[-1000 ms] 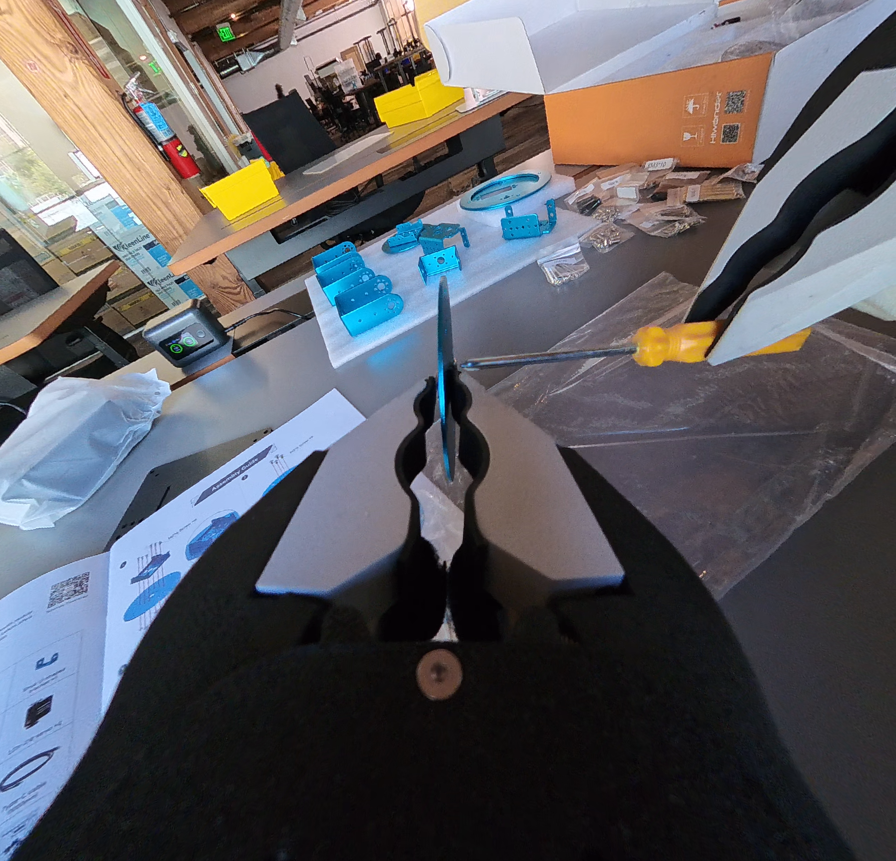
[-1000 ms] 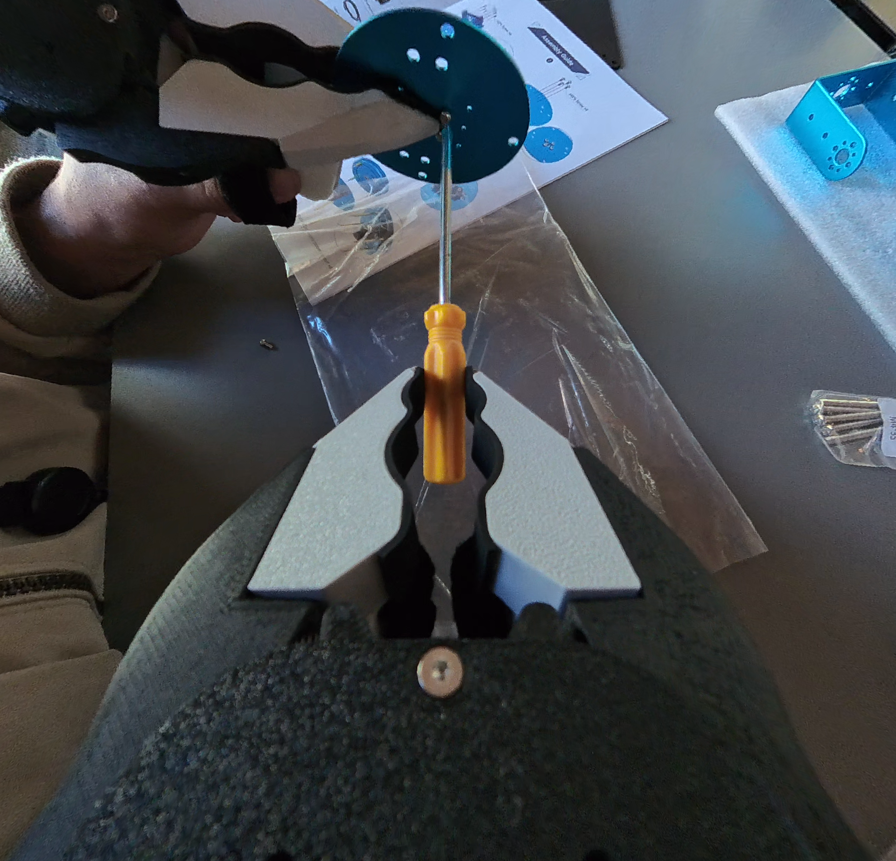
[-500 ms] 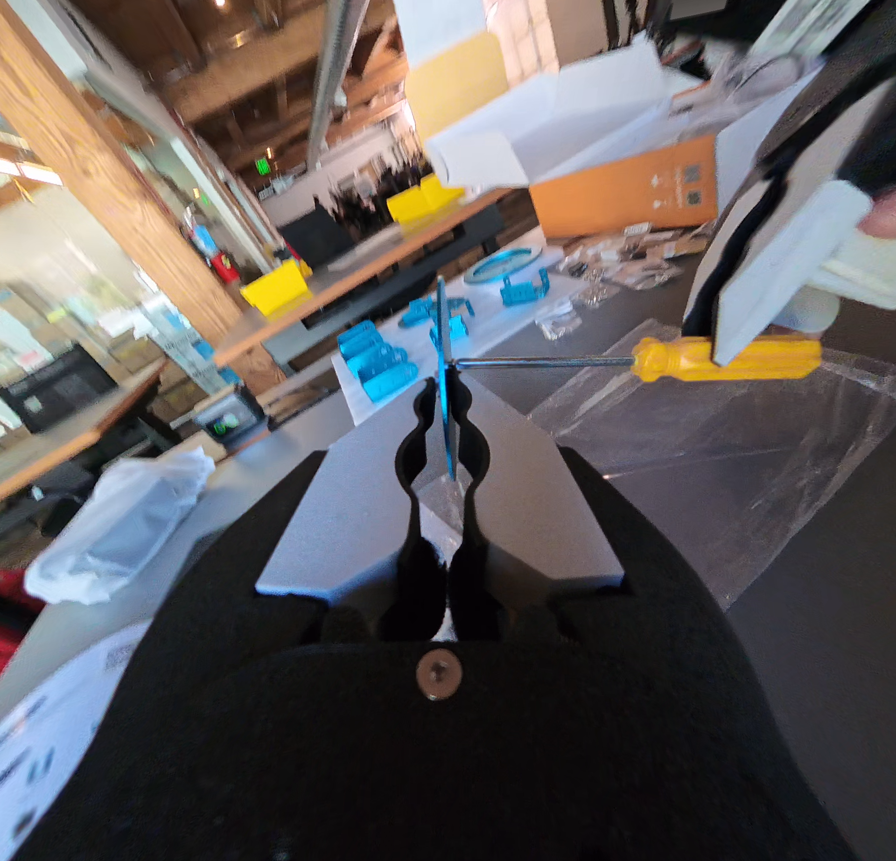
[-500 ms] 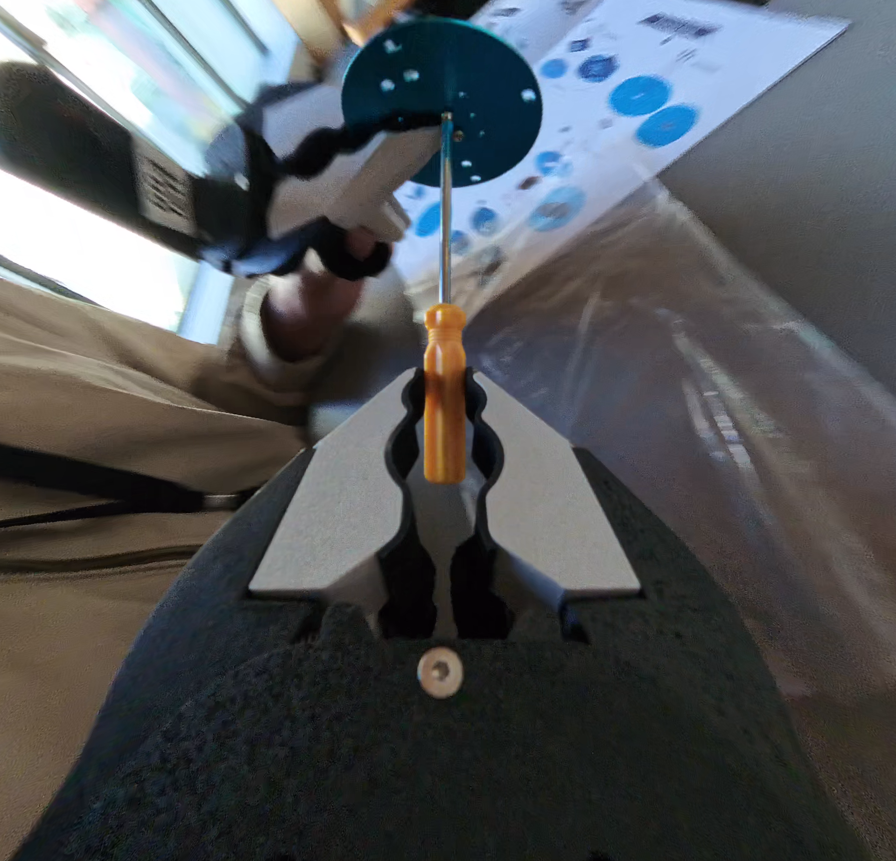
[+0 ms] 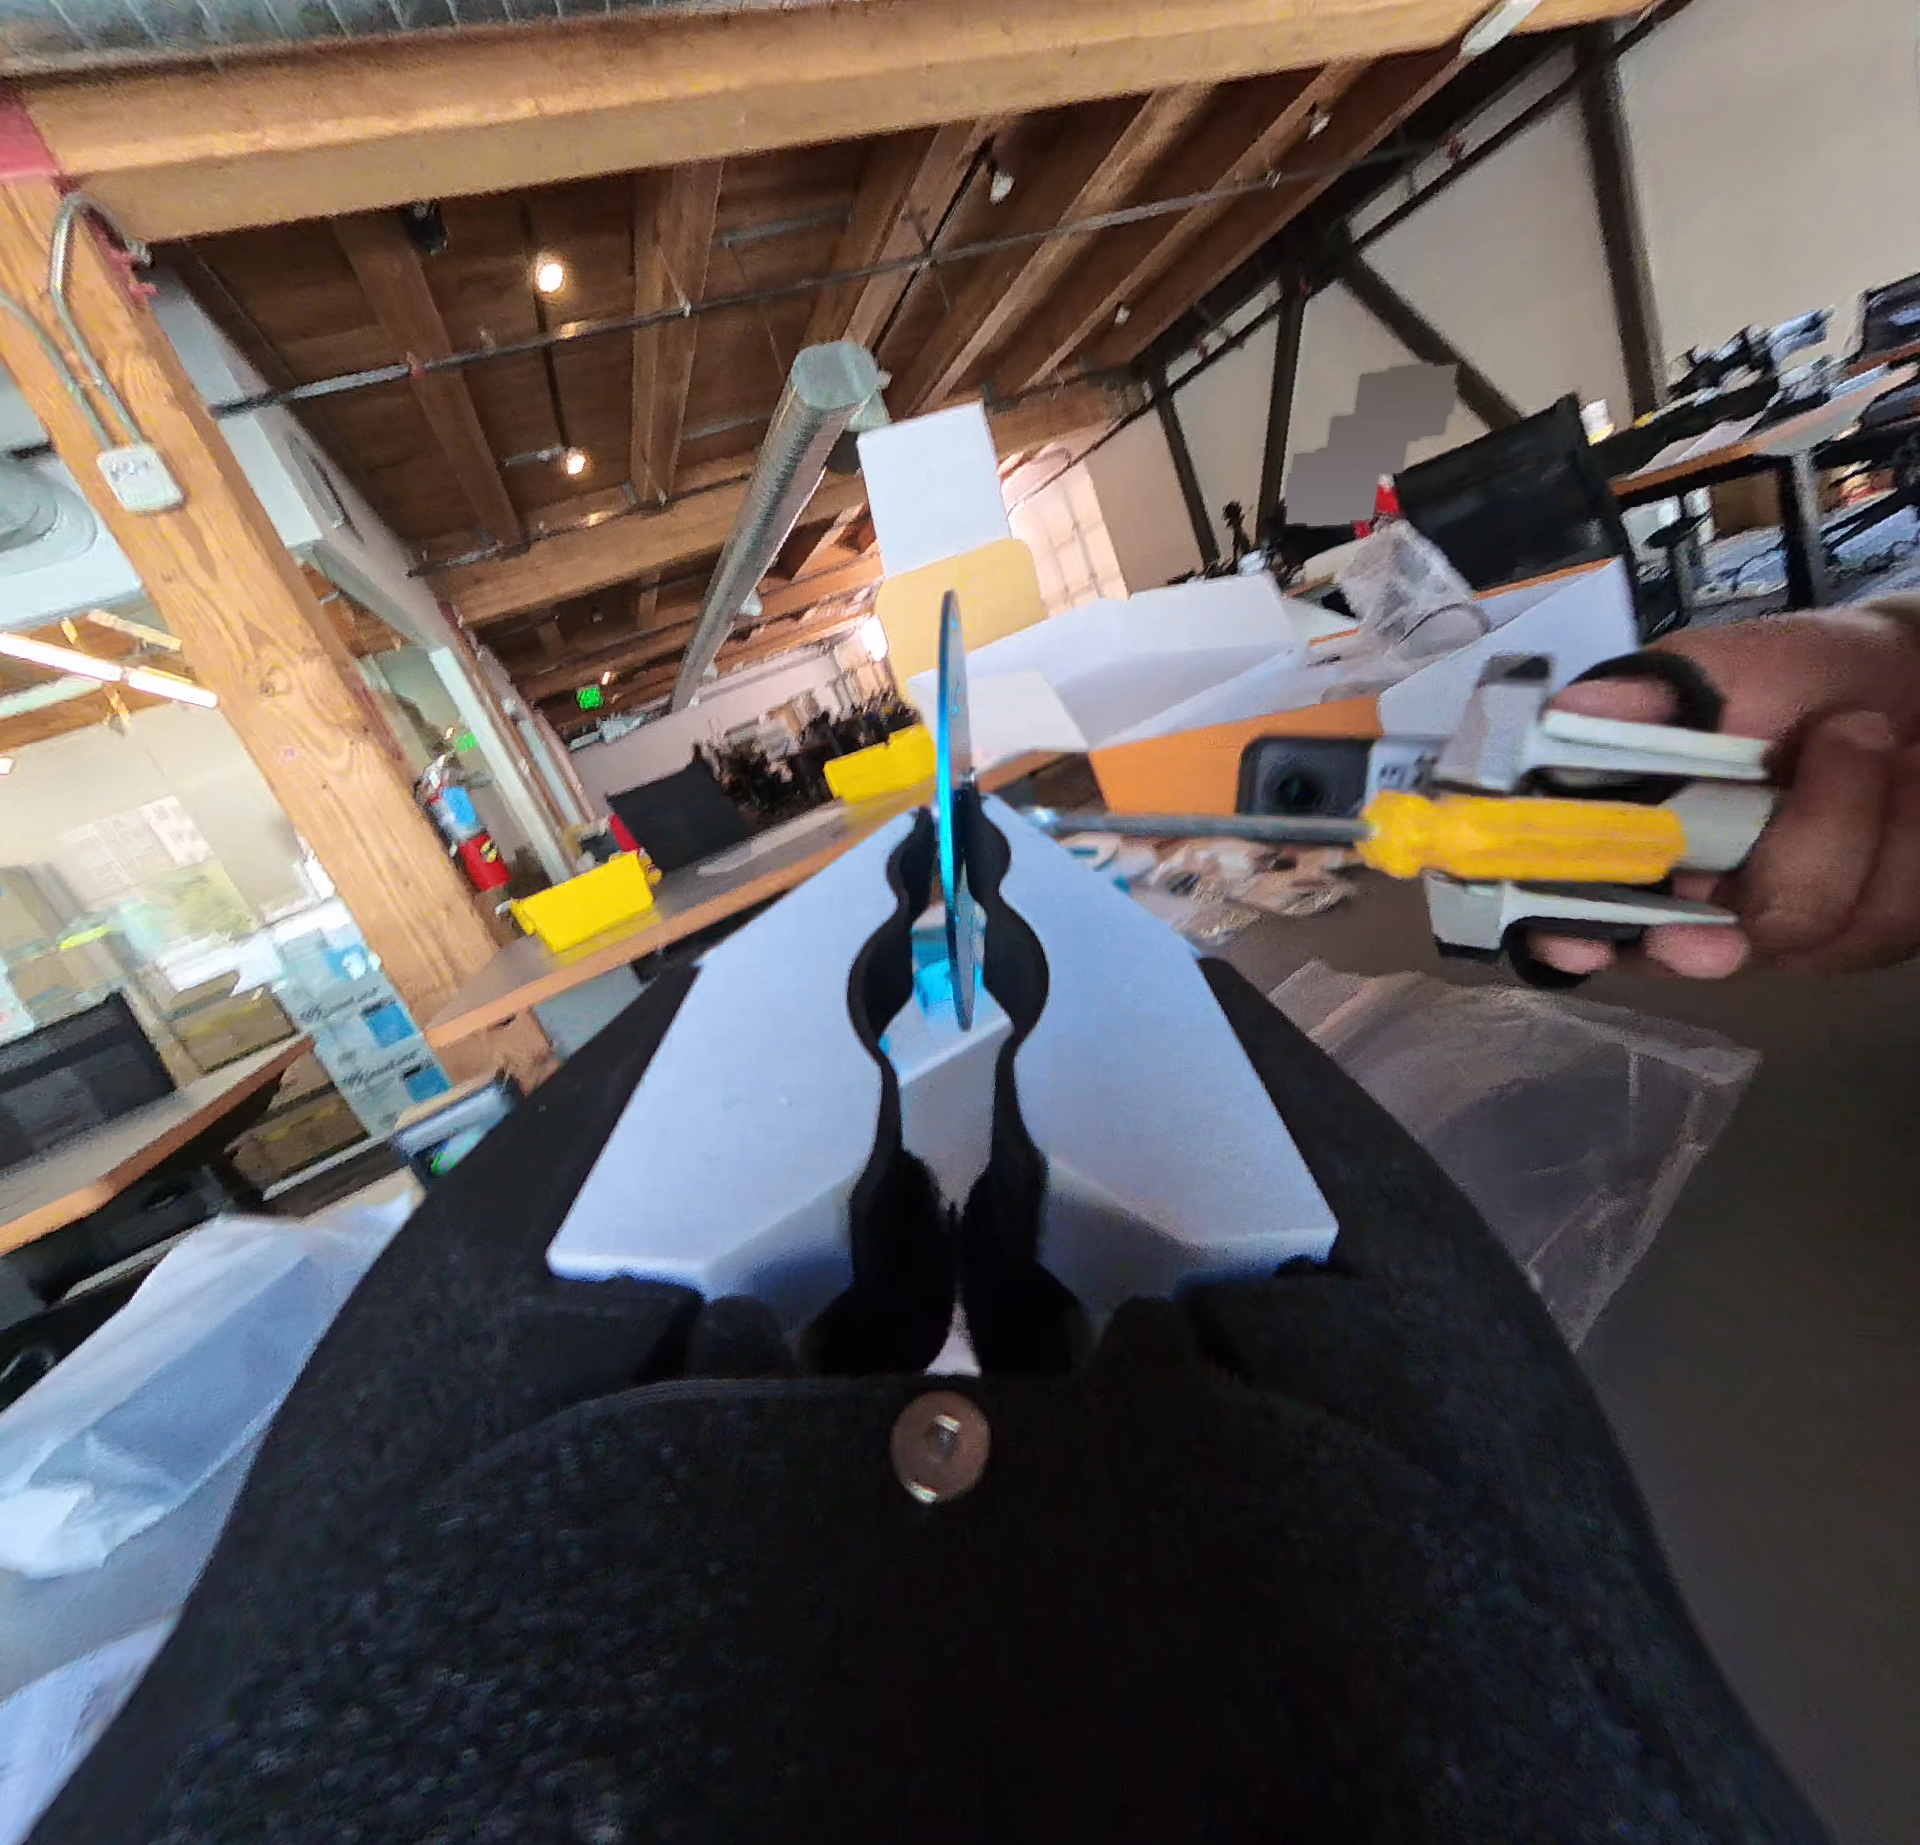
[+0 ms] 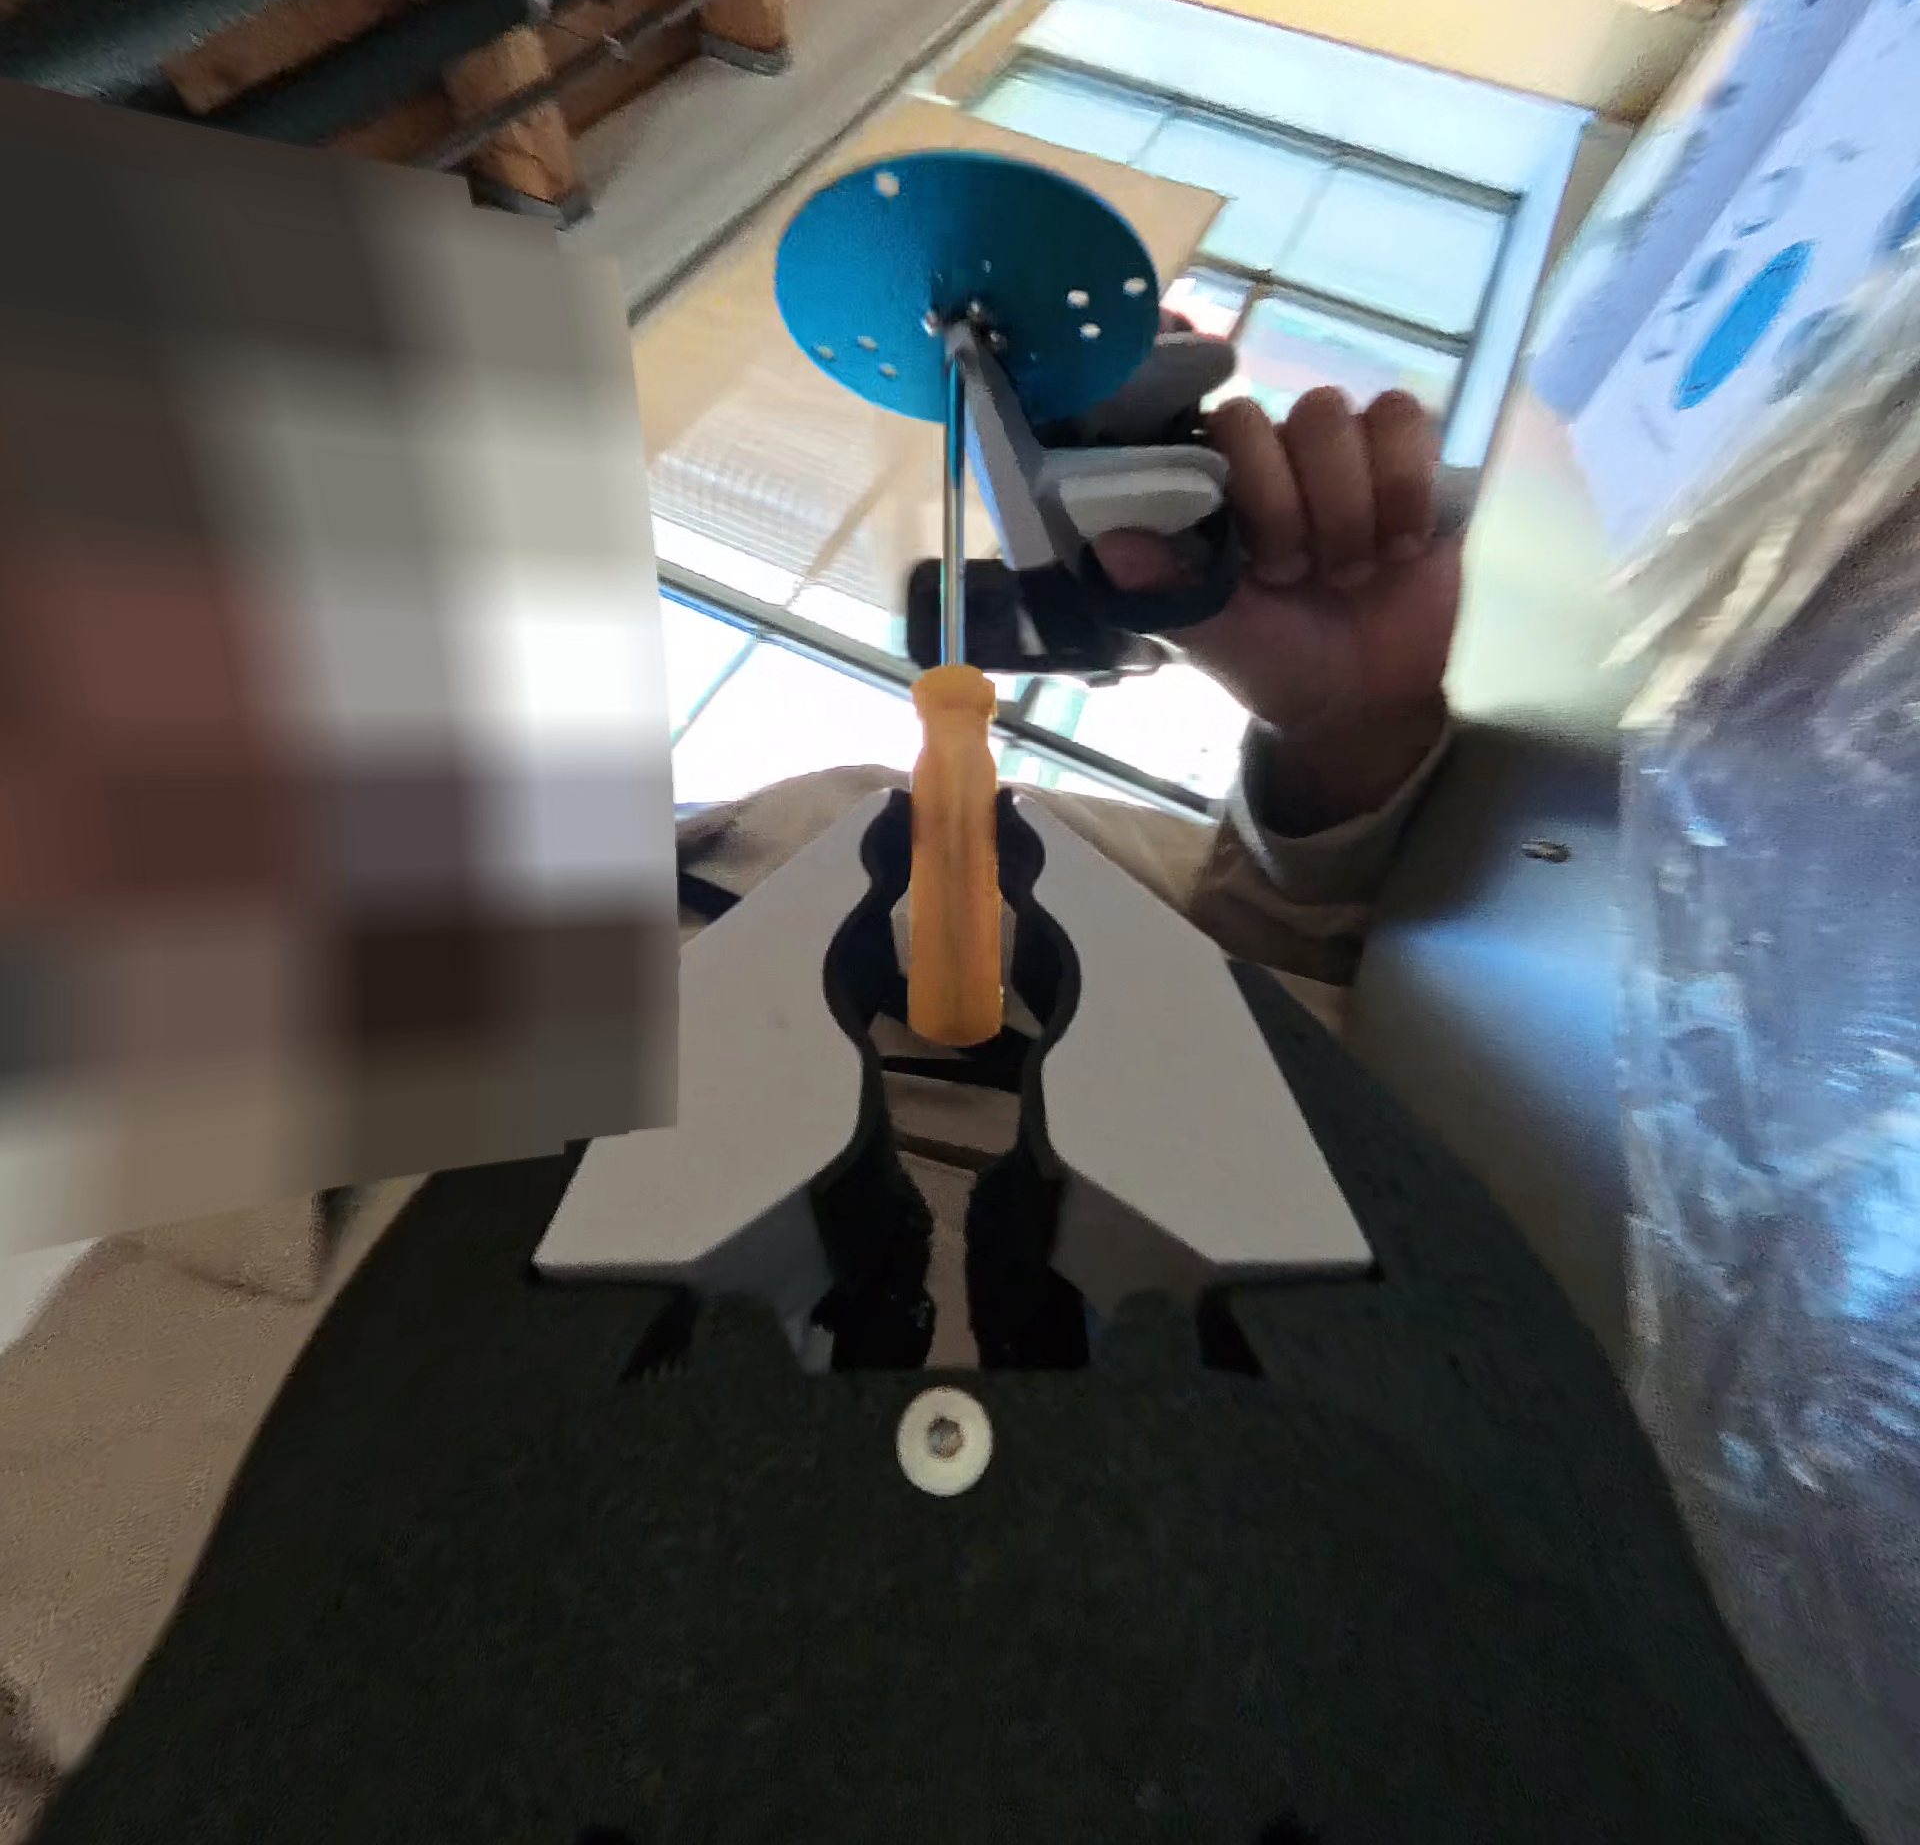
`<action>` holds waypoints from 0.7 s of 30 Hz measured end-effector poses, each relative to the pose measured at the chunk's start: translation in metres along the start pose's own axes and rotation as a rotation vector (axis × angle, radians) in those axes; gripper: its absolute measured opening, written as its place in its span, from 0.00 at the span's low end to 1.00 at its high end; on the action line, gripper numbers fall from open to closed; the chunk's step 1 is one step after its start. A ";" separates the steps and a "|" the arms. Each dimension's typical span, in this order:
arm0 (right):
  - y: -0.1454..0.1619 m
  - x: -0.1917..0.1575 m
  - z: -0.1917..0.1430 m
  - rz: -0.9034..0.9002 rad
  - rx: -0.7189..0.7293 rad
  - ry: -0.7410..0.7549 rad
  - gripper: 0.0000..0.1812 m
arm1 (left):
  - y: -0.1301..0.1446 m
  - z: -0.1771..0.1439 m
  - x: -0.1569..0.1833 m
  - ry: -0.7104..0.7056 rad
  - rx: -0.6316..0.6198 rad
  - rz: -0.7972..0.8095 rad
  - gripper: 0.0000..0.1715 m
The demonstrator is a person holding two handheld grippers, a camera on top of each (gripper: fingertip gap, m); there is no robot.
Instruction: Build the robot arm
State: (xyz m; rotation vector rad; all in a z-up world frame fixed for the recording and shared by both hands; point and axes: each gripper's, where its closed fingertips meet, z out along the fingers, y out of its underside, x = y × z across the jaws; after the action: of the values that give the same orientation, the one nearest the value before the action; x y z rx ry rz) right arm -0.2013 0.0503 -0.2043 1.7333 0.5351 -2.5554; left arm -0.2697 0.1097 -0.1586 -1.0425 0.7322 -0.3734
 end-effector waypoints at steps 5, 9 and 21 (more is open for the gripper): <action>-0.014 0.038 -0.022 -0.251 0.013 0.415 0.08 | 0.045 0.008 -0.017 -0.075 -0.239 -0.112 0.03; -0.027 0.061 -0.042 -0.608 -0.067 0.856 0.08 | 0.076 0.009 -0.020 -0.074 -0.381 -0.252 0.03; -0.034 0.057 -0.046 -0.758 -0.090 1.062 0.08 | 0.086 0.014 -0.004 -0.015 -0.440 -0.264 0.03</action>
State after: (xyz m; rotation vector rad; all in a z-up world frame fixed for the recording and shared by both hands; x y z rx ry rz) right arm -0.1884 0.1056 -0.2621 3.2030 1.5038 -1.5100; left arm -0.2670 0.1620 -0.2289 -1.5644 0.6788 -0.4405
